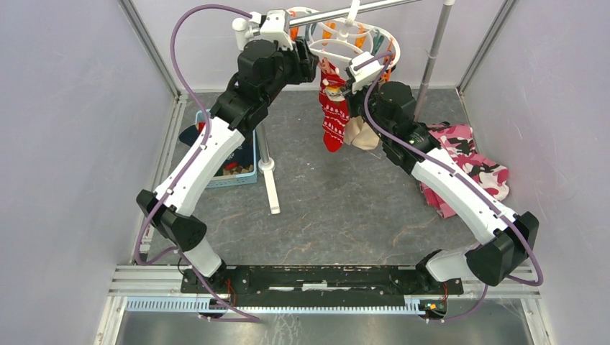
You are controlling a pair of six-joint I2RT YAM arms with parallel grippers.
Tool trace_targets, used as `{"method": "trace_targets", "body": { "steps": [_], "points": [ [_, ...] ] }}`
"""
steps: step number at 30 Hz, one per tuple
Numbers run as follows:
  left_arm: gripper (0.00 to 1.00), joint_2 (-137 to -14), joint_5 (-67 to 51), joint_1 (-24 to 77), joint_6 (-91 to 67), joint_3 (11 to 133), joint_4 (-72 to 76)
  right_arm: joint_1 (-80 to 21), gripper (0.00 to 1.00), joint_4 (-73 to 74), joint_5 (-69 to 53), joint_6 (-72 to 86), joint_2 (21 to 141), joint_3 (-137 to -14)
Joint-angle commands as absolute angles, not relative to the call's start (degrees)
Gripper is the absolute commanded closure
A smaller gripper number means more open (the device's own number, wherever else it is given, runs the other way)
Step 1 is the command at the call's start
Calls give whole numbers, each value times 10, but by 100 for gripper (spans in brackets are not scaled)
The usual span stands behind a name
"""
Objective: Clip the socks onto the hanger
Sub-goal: Open the clamp at the hanger.
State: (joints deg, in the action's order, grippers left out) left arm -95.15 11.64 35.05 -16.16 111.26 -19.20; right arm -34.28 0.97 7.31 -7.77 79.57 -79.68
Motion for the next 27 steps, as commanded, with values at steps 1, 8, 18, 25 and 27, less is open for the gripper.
{"method": "trace_targets", "body": {
  "steps": [1,8,18,25,27],
  "points": [
    [32,-909,58,341,-146,1109,-178,-334,100,-1,52,-70,779,-817],
    [26,-807,18,338,-170,1019,-157,-321,100,14,34,-68,769,-810],
    [34,-754,-85,332,-274,954,-121,-310,100,28,7,-65,767,-810],
    [43,-789,-114,332,-307,947,-98,-305,100,29,1,-63,763,-808],
    [43,-803,-113,333,-309,949,-92,-303,100,29,1,-62,762,-806]
  ]
}}
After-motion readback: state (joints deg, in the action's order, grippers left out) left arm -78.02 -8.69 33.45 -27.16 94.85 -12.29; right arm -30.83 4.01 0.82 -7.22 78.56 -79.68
